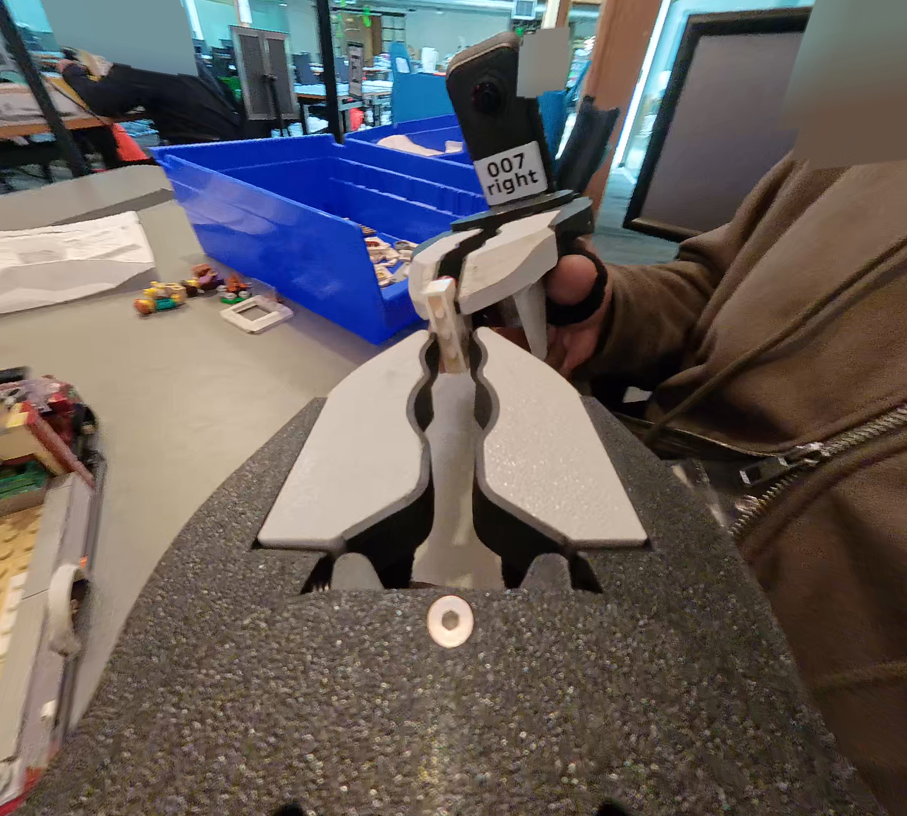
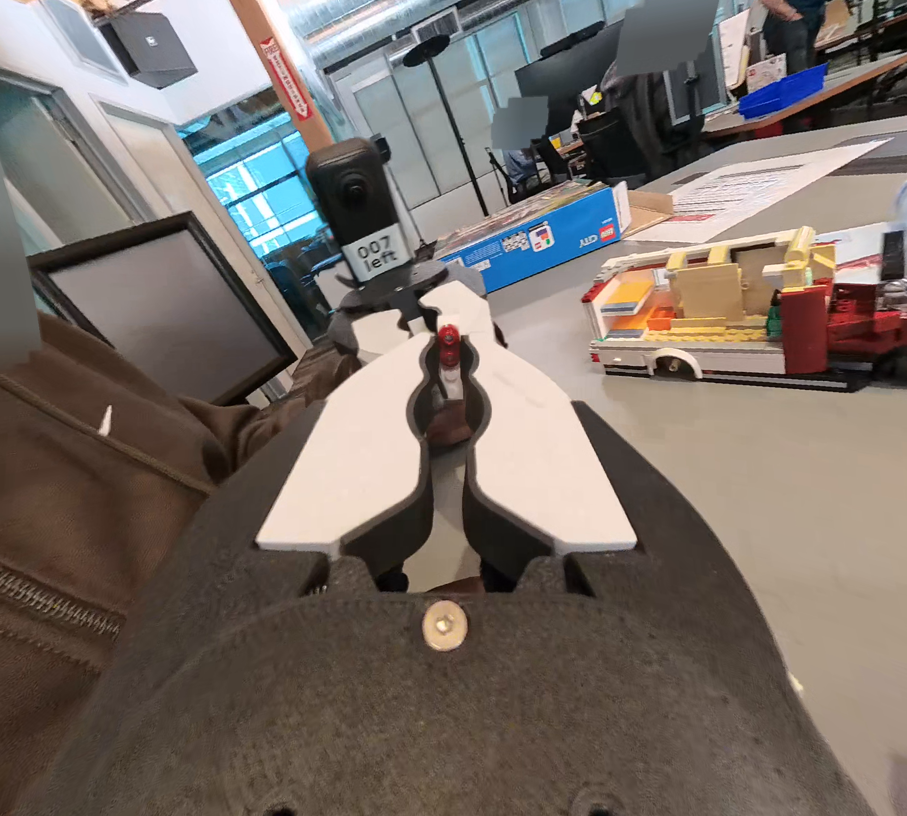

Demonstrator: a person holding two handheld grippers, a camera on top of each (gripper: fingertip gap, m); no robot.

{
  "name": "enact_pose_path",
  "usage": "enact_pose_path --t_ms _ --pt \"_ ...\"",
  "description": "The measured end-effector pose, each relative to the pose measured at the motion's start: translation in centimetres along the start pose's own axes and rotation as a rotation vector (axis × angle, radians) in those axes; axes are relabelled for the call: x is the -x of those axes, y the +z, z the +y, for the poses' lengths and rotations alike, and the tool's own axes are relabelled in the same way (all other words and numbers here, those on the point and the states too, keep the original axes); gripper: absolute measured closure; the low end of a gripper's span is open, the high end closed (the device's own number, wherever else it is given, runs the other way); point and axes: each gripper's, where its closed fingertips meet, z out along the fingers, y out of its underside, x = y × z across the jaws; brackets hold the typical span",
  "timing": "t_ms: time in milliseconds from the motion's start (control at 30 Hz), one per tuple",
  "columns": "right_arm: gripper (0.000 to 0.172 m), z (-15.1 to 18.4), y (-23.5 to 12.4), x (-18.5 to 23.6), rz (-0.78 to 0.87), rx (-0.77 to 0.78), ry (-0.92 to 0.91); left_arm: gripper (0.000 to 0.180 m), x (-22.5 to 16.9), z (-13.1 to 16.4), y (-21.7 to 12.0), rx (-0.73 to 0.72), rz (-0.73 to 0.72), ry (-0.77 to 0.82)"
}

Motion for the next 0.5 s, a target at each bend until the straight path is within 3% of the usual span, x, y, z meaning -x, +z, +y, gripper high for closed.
enact_pose_path --t_ms 267,500 --pt "0.165 0.9 -1.0 1.3 -0.076 0.140 -0.109 0.172 -1.8 0.1 -0.1 0.001 0.189 -0.172" --pt "0.164 1.3 -1.7 1.3 -0.067 0.235 -0.248 0.172 -2.0 -0.1 -0.1 -0.018 0.236 -0.254"
